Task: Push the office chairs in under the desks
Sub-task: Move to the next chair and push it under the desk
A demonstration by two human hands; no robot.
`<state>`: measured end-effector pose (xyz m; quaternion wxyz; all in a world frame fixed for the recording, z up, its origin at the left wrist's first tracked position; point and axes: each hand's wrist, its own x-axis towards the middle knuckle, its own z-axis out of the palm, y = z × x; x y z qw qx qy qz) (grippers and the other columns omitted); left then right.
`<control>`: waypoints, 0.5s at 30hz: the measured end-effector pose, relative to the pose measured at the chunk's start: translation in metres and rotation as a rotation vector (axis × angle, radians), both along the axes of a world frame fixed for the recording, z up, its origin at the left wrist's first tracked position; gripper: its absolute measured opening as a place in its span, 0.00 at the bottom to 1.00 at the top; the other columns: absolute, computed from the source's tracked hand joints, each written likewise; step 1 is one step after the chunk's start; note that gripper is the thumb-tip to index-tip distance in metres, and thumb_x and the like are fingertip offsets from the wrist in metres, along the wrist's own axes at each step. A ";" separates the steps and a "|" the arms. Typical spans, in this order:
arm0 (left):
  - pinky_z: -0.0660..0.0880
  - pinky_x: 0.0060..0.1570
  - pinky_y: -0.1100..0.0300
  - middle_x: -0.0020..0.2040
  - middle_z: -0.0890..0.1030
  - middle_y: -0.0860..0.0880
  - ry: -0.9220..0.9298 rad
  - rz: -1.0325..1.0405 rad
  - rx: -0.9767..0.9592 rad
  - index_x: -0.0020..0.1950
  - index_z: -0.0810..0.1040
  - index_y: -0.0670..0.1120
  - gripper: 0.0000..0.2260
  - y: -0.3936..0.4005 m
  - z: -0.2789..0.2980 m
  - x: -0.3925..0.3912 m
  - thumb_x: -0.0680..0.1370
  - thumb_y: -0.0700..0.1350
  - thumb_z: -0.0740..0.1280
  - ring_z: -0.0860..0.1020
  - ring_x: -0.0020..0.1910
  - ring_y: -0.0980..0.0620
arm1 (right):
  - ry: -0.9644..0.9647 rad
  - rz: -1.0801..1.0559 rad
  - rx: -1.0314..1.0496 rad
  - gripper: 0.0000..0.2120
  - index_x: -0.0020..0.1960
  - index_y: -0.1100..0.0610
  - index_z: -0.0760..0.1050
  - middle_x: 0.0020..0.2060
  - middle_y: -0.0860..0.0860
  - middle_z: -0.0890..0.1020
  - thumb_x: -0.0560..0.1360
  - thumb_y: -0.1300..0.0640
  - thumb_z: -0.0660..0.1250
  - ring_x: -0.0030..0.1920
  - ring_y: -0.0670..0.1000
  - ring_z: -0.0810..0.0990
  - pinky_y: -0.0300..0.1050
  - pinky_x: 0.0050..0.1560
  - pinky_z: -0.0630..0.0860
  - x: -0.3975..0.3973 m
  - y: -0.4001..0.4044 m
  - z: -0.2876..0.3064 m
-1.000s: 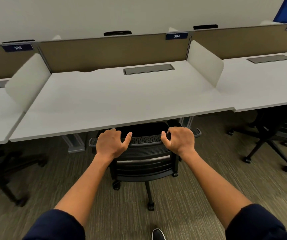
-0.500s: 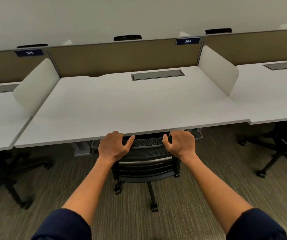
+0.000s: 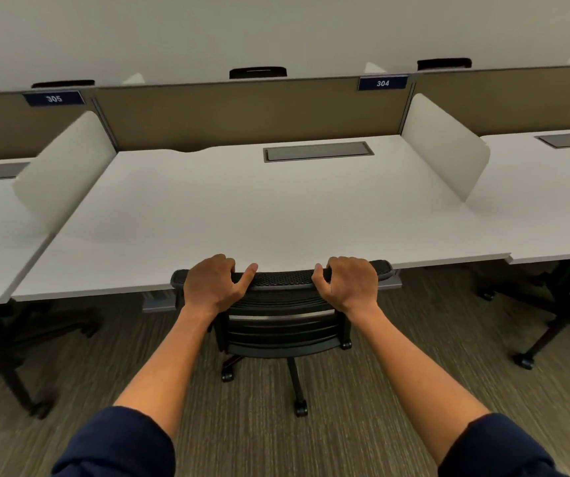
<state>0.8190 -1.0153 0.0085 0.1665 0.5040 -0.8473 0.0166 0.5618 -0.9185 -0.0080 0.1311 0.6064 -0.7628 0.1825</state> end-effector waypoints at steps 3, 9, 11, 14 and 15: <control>0.67 0.28 0.59 0.32 0.73 0.51 0.006 0.009 0.000 0.32 0.74 0.47 0.32 -0.007 -0.001 -0.002 0.76 0.71 0.48 0.73 0.30 0.50 | 0.001 0.009 -0.004 0.30 0.26 0.57 0.72 0.20 0.50 0.71 0.78 0.39 0.52 0.21 0.53 0.69 0.41 0.26 0.66 -0.004 -0.010 -0.001; 0.61 0.27 0.60 0.30 0.70 0.52 0.008 0.017 -0.010 0.31 0.72 0.47 0.31 -0.010 -0.004 -0.007 0.76 0.70 0.49 0.71 0.29 0.50 | 0.018 0.007 -0.030 0.29 0.28 0.58 0.75 0.21 0.53 0.74 0.76 0.40 0.52 0.22 0.56 0.71 0.43 0.27 0.66 -0.012 -0.023 -0.004; 0.60 0.27 0.60 0.30 0.70 0.52 -0.003 0.016 -0.003 0.31 0.72 0.47 0.31 -0.009 -0.003 -0.010 0.76 0.70 0.48 0.71 0.29 0.50 | 0.015 0.010 -0.026 0.29 0.28 0.58 0.76 0.22 0.53 0.75 0.76 0.40 0.52 0.23 0.56 0.72 0.43 0.28 0.69 -0.015 -0.023 -0.005; 0.60 0.28 0.60 0.31 0.70 0.53 -0.021 0.014 0.011 0.32 0.72 0.47 0.31 -0.009 -0.001 -0.011 0.75 0.71 0.47 0.72 0.29 0.51 | 0.009 0.017 -0.023 0.29 0.28 0.58 0.75 0.22 0.52 0.75 0.76 0.39 0.53 0.23 0.56 0.72 0.43 0.27 0.70 -0.017 -0.022 -0.005; 0.62 0.28 0.60 0.32 0.71 0.53 -0.032 0.015 0.020 0.33 0.72 0.47 0.31 -0.010 -0.002 -0.010 0.75 0.71 0.47 0.73 0.30 0.50 | 0.006 0.020 -0.017 0.29 0.28 0.58 0.75 0.22 0.52 0.74 0.76 0.39 0.53 0.23 0.55 0.71 0.43 0.27 0.70 -0.016 -0.022 -0.005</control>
